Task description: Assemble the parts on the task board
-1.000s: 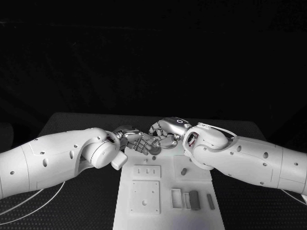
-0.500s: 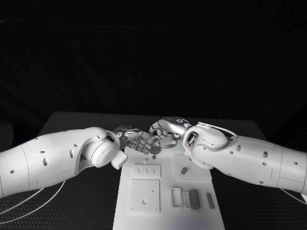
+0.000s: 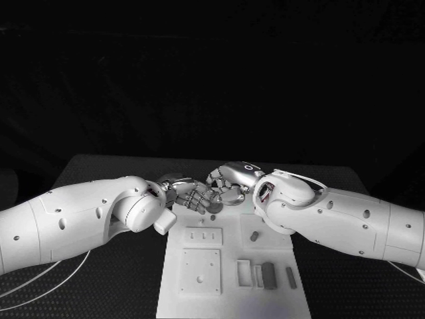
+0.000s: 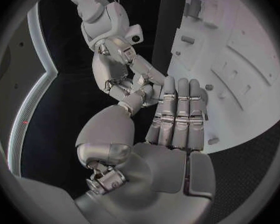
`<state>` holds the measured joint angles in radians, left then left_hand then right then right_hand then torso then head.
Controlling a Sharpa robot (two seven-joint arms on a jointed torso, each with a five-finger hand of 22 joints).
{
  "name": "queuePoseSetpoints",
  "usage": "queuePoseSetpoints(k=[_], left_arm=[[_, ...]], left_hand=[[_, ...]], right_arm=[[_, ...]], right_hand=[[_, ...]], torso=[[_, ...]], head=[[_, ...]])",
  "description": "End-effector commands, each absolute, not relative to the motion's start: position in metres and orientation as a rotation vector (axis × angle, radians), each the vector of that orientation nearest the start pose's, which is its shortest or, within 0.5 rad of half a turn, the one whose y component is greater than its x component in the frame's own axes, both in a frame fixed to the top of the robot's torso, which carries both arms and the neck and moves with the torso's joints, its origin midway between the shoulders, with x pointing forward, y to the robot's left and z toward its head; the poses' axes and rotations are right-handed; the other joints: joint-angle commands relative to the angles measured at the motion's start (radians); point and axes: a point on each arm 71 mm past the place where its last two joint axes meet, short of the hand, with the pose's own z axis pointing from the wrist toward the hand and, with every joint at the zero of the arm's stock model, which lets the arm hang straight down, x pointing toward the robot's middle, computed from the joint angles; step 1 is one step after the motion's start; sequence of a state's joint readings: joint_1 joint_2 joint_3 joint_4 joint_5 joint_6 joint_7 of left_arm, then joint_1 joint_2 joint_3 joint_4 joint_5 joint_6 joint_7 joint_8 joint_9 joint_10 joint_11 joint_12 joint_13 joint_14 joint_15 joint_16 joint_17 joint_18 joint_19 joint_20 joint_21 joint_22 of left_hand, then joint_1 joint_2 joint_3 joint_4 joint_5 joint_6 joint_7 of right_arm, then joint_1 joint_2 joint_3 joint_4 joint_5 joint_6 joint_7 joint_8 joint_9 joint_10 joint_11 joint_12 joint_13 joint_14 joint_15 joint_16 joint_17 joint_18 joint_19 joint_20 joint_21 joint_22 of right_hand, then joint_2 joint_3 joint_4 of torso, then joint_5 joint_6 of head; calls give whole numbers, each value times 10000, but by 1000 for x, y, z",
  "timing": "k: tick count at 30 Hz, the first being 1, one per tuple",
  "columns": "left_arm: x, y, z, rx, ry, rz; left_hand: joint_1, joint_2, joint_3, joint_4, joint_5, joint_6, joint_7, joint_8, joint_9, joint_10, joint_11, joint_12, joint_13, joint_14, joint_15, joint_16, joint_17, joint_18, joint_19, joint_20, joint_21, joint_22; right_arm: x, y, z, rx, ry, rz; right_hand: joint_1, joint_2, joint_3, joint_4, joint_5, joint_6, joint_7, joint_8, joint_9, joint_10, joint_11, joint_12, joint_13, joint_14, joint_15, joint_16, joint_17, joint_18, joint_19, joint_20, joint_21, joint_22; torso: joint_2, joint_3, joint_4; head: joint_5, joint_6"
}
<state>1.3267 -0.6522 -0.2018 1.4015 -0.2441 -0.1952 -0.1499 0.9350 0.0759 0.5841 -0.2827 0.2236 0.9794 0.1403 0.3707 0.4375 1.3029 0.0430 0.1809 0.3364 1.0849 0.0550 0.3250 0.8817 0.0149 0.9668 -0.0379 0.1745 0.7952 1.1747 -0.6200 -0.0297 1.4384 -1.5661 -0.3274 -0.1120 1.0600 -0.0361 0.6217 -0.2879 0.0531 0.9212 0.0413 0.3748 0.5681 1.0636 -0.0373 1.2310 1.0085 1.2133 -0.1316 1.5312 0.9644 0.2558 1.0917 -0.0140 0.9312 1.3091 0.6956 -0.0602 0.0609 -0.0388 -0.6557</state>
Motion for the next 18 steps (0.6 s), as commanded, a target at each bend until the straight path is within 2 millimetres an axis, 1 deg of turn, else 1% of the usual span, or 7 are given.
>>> queuePoseSetpoints(k=[1,2,5,7,9,14,18], left_arm=[[499,137,-204,-8797,20860,-12041],[499,137,-204,-8778,20858,-12021],[499,138,-204,-8702,20866,-11940],[499,139,-204,-8647,20877,-11834],[500,140,-205,-8616,20902,-11745],[500,142,-205,-8420,20972,-11444],[501,146,-207,-8338,21070,-11130]], left_hand=[[-15,91,72,-9,-40,388,-288,28,11,94,10,-12,26,74,-7,-51,22,-138,13,-59,-34,19],[-17,88,82,-11,-51,392,-290,29,12,97,9,-12,33,78,-9,-53,27,-138,15,-62,-34,23],[-21,72,134,-14,-155,406,-295,29,21,111,2,-13,72,99,-19,-65,60,-143,31,-74,-30,46],[-21,68,157,-12,-200,410,-297,27,24,114,0,-16,89,106,-22,-72,75,-145,36,-78,-30,57],[-15,61,178,-13,-242,420,-300,29,29,127,-6,-13,108,121,-29,-76,92,-147,41,-83,-29,68],[-7,54,205,-13,-288,443,-307,37,40,157,-19,-3,143,150,-42,-77,122,-149,39,-87,-31,87],[-30,54,203,-3,-391,464,-312,40,54,181,-31,-5,189,114,-24,-127,150,-149,-55,-50,-58,130]], right_arm=[[485,-105,-199,-3137,16423,7510],[485,-105,-199,-3028,16456,7561],[487,-108,-199,-2824,16539,7686],[488,-109,-199,-2581,16570,7827],[489,-112,-199,-2341,16493,7954],[492,-120,-197,-1853,16171,8200],[494,-129,-195,-1170,15802,8609]], right_hand=[[-30,25,44,-3,-25,1492,296,-1,5,64,0,17,7,-72,-41,8,-52,60,78,-2,42,150],[-45,11,41,3,-25,1478,300,-12,4,57,3,7,3,-89,-39,0,-79,60,73,0,36,147],[-196,-289,-24,56,-26,1254,358,-160,-39,-40,55,-91,-30,-272,-15,-62,-317,60,30,38,-6,135],[-389,-665,-70,174,-19,848,489,-417,-145,-187,180,-210,-71,-558,64,-151,-644,60,-53,77,-71,117],[-646,-1080,-187,329,-24,161,742,-825,-318,-404,419,-365,-127,-727,281,-230,-678,55,-167,128,-154,100],[-821,-1530,-357,555,-42,-680,1150,-1295,-510,-973,804,-710,-273,-1263,673,-484,-713,20,-648,316,-442,69],[-912,-1690,-572,695,-25,-995,1291,-1449,-584,-1220,954,-849,-390,-1566,825,-626,-760,1,-942,449,-592,76]], torso=[[1,3,2],[1,5,0],[4,7,-4],[6,7,-5],[6,6,-3],[4,13,0],[2,19,-2]], head=[[0,1],[1,1],[6,-4],[8,-4],[9,-2],[23,-12],[33,-4]])
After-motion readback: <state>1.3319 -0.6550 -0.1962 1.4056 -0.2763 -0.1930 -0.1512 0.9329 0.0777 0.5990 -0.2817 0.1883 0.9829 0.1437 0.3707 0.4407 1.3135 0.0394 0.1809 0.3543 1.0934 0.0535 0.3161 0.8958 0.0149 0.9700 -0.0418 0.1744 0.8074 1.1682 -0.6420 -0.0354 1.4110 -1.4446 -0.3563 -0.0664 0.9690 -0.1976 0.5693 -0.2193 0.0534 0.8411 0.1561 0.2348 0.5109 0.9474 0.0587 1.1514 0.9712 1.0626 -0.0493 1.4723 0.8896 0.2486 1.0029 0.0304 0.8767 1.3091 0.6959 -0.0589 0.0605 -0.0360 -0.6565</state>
